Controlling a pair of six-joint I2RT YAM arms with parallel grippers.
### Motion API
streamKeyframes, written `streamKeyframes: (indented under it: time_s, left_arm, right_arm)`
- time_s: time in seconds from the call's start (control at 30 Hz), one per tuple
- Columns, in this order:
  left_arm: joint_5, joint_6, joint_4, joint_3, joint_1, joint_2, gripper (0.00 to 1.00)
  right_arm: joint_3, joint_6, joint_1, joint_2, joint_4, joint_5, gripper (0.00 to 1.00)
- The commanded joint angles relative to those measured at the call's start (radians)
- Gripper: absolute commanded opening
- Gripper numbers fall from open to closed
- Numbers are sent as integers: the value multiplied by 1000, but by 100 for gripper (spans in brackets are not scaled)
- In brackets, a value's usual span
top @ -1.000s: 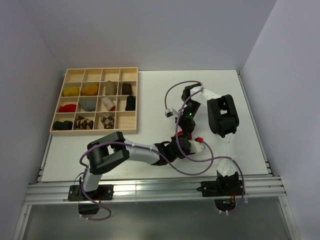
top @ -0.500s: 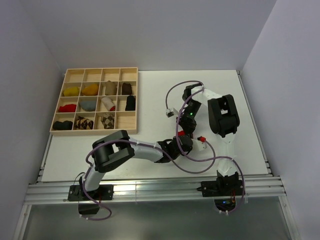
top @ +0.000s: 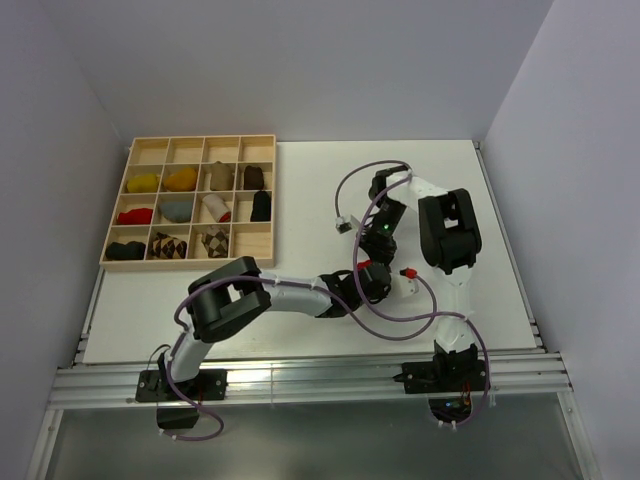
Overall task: Roll the socks
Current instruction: Pick up the sock at the center of the board.
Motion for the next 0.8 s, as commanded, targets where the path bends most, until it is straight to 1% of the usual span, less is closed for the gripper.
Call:
streamKeyframes:
  time_s: [0.0,0.1,0.13,0.17,0.23,0.33,0.4,0.47,0.53,0.6,0.67,0.7,0.77]
  left_arm:
    - [185,-76,-150,20,26,83,0]
    - [201,-97,-169,25,37,75,0]
    - [204,-103,-175,29,40,78,0]
    - [225,-117,-202,40,43,78,0]
    - [236,-134,-235,52,51,86,0]
    - [251,-169,-267,77,58,95,0]
    - [265,-189,-281,83,63,92,0]
    - [280,-221,-284,77,70,78,0]
    - [291,-266,-276,62,84,63,0]
    - [329,-299,-267,53,103,38,0]
    - [353,-376,-240,42,119,6,0]
    - [385,-402,-227,34,142,-8,0]
    - [402,-491,-187,2,167,-52,0]
  right_arm:
    - [-8,-11,-1,1,-34,-26,33]
    - [21,10,-27,-35,-34,-58,44]
    - [26,13,-36,-48,-32,-95,60]
    - [28,18,-56,-66,-32,-106,62]
    - [28,33,-68,-111,-17,-133,63]
    - [14,114,-99,-175,47,-149,63]
    - [2,211,-128,-210,99,-147,63]
    - [-12,326,-154,-264,198,-134,63]
    - [-17,453,-209,-293,308,-114,63]
    - [-11,486,-248,-326,336,-121,63]
    - [-8,518,-303,-359,356,-130,63]
    - [-15,529,-312,-375,363,-132,63]
    - [-41,550,-329,-402,394,-129,63]
